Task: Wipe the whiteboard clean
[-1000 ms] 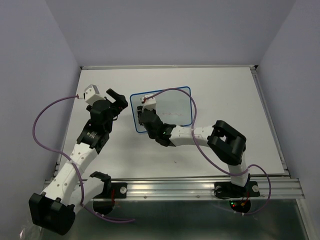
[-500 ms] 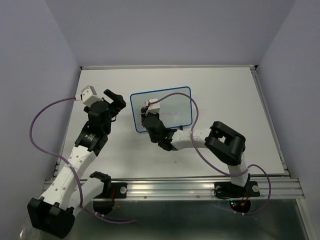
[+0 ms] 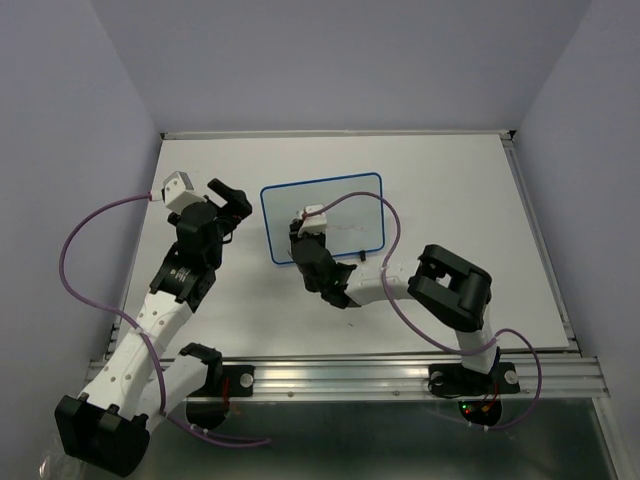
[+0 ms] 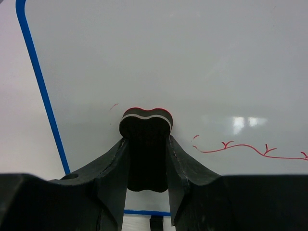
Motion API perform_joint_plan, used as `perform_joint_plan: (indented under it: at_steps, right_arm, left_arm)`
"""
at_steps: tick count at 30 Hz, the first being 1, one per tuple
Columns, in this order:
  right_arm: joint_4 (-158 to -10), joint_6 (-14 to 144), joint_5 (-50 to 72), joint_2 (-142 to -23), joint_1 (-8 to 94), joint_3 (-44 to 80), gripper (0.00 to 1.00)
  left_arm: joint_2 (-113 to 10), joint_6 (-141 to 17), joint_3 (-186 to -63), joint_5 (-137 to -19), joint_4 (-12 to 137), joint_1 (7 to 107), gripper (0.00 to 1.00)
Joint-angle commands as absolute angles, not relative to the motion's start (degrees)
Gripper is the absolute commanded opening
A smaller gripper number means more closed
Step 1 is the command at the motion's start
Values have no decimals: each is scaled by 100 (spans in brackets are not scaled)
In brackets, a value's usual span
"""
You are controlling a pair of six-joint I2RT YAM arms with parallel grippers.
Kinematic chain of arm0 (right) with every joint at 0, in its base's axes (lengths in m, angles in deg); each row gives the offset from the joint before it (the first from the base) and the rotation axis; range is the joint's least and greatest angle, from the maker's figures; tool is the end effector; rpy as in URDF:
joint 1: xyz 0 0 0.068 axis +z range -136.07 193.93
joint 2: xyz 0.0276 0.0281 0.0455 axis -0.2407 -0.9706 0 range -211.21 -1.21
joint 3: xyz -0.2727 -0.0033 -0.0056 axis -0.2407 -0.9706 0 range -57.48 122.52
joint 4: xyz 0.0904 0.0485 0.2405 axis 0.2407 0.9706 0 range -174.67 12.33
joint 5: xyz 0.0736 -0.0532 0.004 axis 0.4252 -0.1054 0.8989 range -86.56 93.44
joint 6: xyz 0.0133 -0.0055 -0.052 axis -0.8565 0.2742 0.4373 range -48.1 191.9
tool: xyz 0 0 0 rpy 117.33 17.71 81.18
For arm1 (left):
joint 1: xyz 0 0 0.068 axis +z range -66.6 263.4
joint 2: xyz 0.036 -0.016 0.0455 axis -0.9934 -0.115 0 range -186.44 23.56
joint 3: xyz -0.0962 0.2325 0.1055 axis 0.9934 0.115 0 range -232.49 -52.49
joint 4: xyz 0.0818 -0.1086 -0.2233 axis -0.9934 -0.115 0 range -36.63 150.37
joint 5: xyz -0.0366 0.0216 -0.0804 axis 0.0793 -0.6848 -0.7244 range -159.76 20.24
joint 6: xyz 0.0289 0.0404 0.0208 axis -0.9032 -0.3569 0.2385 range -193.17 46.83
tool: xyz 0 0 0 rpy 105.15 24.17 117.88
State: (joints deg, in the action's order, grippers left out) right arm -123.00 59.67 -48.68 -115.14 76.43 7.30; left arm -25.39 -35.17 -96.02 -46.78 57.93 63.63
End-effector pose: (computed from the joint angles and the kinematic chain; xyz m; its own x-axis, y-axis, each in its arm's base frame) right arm 0.2220 0.3656 0.1907 -0.1242 0.0431 -0.9913 -0.1640 0.9844 0.0633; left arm 0.1947 -0.0553 0.3347 -0.0689 -0.5775 -0.8134 -0.1207 0.8142 -0.5679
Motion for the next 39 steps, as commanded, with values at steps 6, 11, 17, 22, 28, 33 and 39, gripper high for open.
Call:
perform_joint_plan:
  at_steps: [6,11,17,22,28,33,39]
  right_arm:
    - [-12299,5960,-5501,-11222,7404,335,1]
    - [-12264,5960,-5492,-11151,7352,185,1]
    - [-12229,5784,-5518,-10958,7194,-26,1]
    - [-12229,5705,-5527,-10861,7088,-166,1]
    - [-12220,5713,-5483,-10712,7088,-228,1]
    - [-12229,5801,-5466,-10510,7088,-298,1]
    - [-12343,6134,-4905,-10045,7088,-413,1]
  left_arm:
    - [-2416,-3582,-9529,-4524,5931,6380,99]
    - [-2442,-3591,-9538,-4533,5931,6380,99]
    - [-2442,-3600,-9521,-4550,5931,6380,99]
    - [-2451,-3608,-9521,-4559,5931,6380,99]
    - [-2469,-3608,-9521,-4577,5940,6380,99]
    - [-2478,-3617,-9521,-4638,5975,6380,99]
    - [-2775,-4265,-9555,-5724,6816,6380,99]
